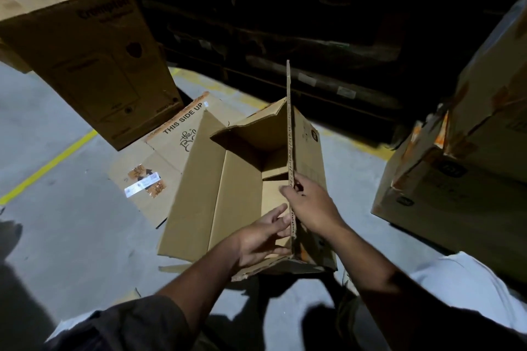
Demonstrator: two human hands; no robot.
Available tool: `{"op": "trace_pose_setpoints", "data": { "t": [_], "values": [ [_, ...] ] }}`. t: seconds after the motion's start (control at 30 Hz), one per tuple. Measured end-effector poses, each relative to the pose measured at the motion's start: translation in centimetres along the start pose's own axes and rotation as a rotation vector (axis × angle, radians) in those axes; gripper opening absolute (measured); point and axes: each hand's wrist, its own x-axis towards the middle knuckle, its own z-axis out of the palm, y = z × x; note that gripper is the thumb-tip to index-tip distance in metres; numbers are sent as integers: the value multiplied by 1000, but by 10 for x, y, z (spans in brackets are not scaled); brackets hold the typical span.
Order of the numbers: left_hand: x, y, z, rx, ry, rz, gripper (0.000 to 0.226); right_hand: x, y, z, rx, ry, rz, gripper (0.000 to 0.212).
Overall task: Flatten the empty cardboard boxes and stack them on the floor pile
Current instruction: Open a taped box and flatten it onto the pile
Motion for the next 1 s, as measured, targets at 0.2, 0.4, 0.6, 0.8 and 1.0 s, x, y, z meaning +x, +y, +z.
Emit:
{"op": "trace_pose_setpoints", "data": {
  "t": [0.2, 0.4, 0.6, 0.8, 1.0],
  "values": [
    [-19, 2, -1, 636, -53, -64, 125, 18, 2, 8, 47, 27, 25, 76],
    [-18, -7, 3, 646, 490, 147, 27, 9, -10, 15, 340, -190, -38, 57],
    [-48, 61, -25, 346, 659, 319, 25, 40, 25, -11, 142, 284, 92, 43],
    [-80, 90, -52, 21, 626, 374, 16, 55, 57, -42, 390, 438, 511, 67],
    [-82, 82, -64, -137, 644, 324, 19, 49, 57, -42, 626, 407, 588, 72]
  ]
}}
